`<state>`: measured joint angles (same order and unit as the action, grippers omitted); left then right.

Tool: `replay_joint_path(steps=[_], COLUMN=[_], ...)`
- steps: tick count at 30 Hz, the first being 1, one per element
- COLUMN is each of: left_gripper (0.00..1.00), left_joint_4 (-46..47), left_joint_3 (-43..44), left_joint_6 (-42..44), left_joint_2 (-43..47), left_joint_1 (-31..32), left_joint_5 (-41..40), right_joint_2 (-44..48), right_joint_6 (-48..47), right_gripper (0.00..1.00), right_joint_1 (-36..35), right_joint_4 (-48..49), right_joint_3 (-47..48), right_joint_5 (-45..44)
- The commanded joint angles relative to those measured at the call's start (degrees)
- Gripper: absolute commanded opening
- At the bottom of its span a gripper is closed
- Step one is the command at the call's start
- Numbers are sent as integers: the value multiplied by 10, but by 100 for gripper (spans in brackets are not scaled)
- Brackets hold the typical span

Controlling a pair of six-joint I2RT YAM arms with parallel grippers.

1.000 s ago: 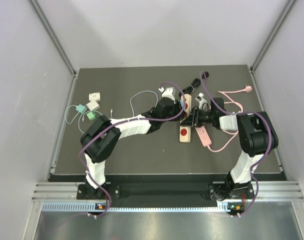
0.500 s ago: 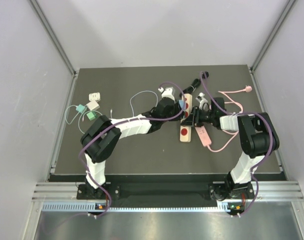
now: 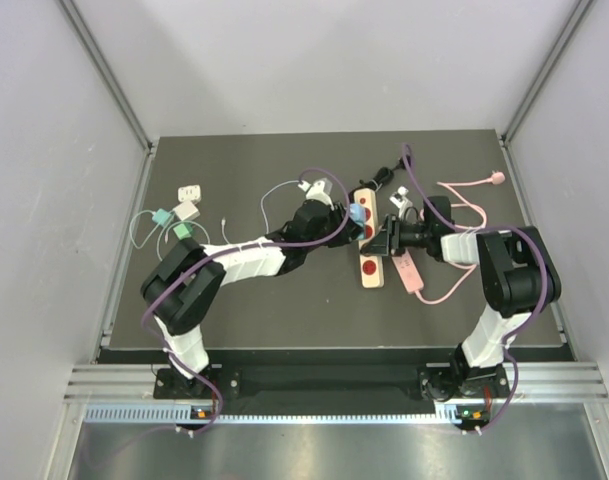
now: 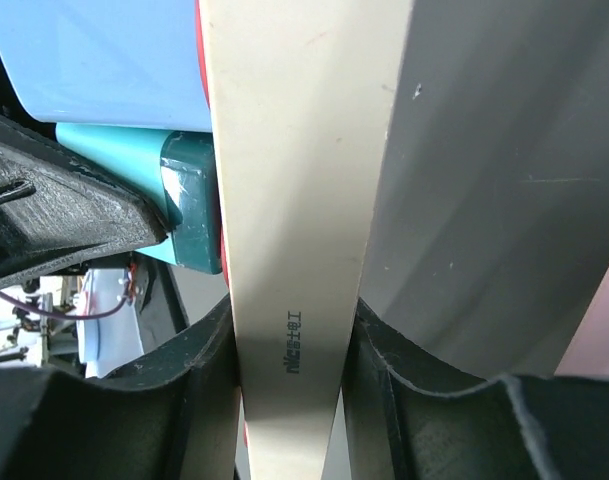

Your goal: Pull the plug off the socket

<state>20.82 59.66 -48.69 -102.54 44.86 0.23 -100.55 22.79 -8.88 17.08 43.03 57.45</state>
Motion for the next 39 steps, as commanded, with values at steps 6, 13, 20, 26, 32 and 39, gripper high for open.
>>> replay_joint_path(steps=[6, 13, 20, 26, 32, 39], left_gripper=[0, 0, 0, 0, 0, 0], left_joint_4=[-30, -207, -271, -150, -103, -102], left_joint_3=[72, 224, 239, 144, 63, 27], left_joint_6=[-9, 51, 127, 193, 148, 84], left_joint_2=[43, -5, 6, 87, 150, 183], left_joint_1=[42, 116, 139, 127, 74, 44], left_joint_5=[3, -176, -245, -94, 32, 14], right_joint_2=[44, 69, 69, 69, 69, 72], right_joint_6=[-37, -49, -47, -45, -41, -41], right_gripper=[0, 0, 0, 0, 0, 0], right_joint_1=[16, 12, 11, 12, 18, 19], right_joint_4=[31, -6, -10, -6, 3, 4], right_joint_3=[7, 6, 7, 7, 5, 3], right_joint_5=[-94, -167, -185, -169, -157, -162])
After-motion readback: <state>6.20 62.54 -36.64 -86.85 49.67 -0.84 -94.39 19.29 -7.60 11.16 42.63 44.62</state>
